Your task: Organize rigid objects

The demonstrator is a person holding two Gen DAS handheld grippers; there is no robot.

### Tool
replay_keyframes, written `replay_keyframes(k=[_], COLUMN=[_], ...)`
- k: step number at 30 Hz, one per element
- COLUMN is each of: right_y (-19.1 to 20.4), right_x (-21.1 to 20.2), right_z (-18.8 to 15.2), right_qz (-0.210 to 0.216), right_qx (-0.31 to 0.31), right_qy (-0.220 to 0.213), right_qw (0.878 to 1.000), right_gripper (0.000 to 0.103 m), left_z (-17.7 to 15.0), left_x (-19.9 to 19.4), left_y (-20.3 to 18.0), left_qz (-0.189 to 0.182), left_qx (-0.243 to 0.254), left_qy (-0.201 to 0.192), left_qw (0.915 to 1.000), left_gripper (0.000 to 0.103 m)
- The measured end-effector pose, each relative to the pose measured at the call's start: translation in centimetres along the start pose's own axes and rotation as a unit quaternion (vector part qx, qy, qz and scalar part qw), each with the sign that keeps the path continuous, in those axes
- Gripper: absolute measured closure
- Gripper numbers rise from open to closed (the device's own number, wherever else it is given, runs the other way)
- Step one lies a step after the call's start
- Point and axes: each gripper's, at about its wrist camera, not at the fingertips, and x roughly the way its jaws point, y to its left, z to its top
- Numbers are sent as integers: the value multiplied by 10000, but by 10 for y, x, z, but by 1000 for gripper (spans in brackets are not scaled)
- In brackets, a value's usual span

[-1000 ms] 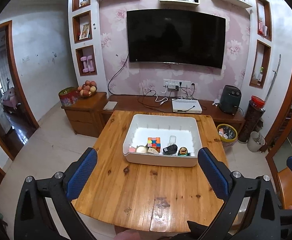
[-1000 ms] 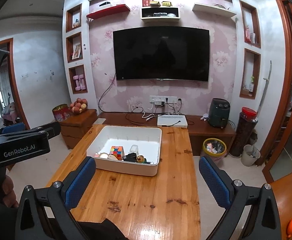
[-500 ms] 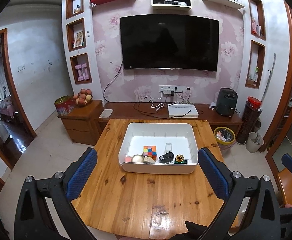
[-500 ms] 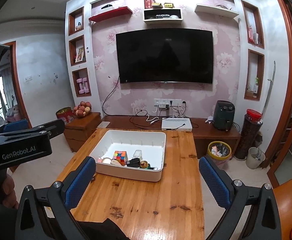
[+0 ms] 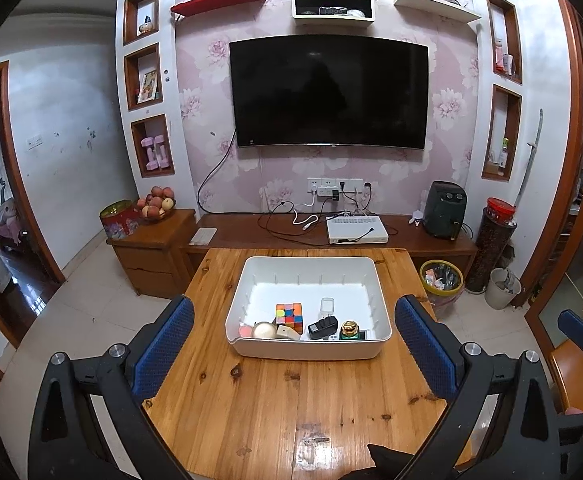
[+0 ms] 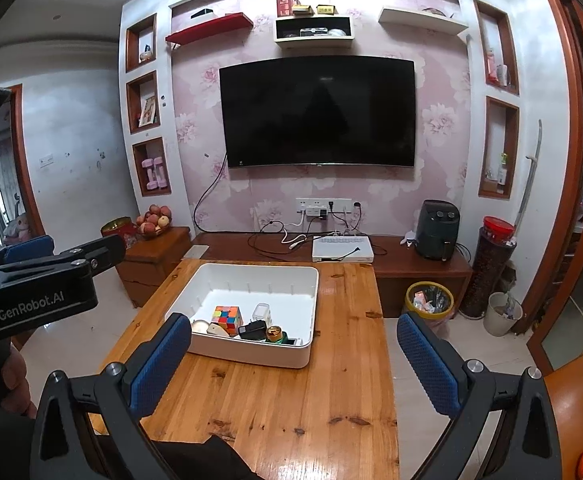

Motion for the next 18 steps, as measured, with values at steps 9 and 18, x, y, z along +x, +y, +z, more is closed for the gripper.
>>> replay_keyframes(k=[9,18], right_y=[9,20], right_x=[6,12], right_z=[3,6], right_qz=[141,276], right_qx=[-38,-62], right_qy=[-6,-8], right_qw=[9999,9996], right_gripper=[0,0], left_z=[5,6], left_x=[-1,0], left_y=[11,23], left_qz=[84,144], left_qx=[-59,-110], left_qy=[-78,-139], left_qw=[9999,9997], left_gripper=[2,2])
